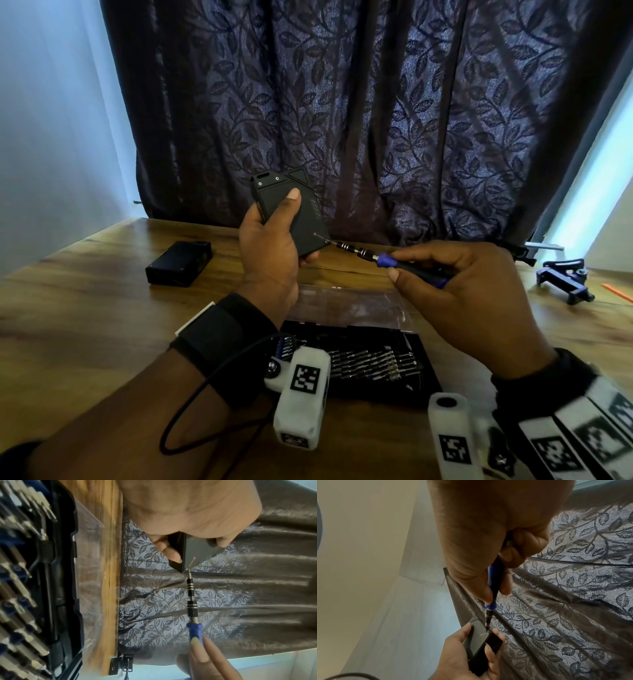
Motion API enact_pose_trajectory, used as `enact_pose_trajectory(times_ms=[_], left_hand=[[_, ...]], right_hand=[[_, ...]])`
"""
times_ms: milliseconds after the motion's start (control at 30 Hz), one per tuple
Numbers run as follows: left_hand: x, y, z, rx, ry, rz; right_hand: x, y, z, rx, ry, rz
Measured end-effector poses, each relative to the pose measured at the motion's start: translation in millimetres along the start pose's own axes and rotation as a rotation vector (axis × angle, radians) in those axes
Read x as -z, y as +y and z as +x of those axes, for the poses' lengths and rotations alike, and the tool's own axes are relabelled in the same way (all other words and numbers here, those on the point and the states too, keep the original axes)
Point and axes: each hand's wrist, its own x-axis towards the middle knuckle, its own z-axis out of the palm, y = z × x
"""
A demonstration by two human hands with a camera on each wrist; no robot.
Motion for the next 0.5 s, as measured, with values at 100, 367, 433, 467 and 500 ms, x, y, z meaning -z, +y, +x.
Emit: enact_pose_trajectory(times_ms=[100,367,433,467,500], left_hand=[[0.5,0.7,0.2,0.005,0.005,-0.003],[0.7,1.9,1.2,0.013,0.004,-0.013],[0.5,1.6,1.4,0.013,0.005,-0.012],[0.6,1.4,1.6,0.011,0.007,-0.013],[0.3,1.4,1.5,0.011,0.008,-0.014]], right_hand=[[0.5,0.8,-0.1,-0.003,-0.002,-0.011],[0.7,-0.2,0.3,-0.017,0.0,0.007],[1.2,-0.6,0.4,-0.026,0.004,0.013],[0.9,-1.1,0.6,-0.028,0.006,0.014],[0.9,-1.7,0.6,-0.026,0.007,0.012]])
